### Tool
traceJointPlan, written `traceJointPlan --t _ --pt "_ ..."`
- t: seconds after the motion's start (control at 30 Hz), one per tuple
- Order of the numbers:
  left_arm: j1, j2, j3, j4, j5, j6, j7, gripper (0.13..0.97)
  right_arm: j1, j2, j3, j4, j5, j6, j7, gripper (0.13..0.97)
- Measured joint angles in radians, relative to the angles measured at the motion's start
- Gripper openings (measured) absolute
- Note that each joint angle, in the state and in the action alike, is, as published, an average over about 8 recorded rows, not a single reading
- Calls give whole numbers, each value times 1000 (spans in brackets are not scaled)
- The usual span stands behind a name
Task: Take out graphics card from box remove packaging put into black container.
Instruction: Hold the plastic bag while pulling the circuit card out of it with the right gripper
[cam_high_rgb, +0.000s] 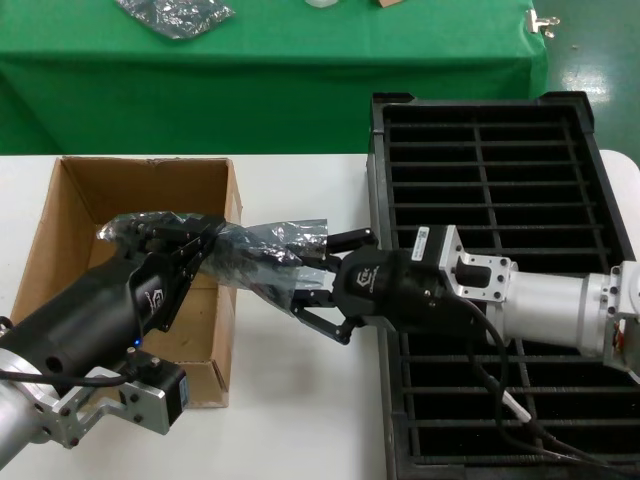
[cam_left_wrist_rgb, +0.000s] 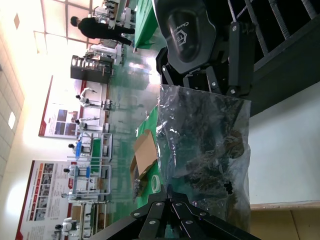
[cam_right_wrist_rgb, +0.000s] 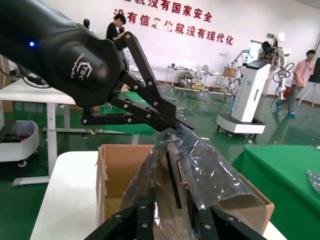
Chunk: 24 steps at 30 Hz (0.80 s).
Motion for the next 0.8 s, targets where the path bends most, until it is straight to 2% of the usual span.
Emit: traceJointPlan --t 0.1,0.37,0.5,0.8 --pt "0 0 0 0 0 0 0 139 1 -6 3 -3 -1 1 -3 282" --pt "0 0 0 0 0 0 0 139 5 -26 4 -21 -8 0 -11 212" --pt "0 0 0 0 0 0 0 139 4 -31 4 -24 -11 -1 -13 212" --pt "0 0 0 0 0 0 0 139 -17 -15 11 10 -15 1 -2 147"
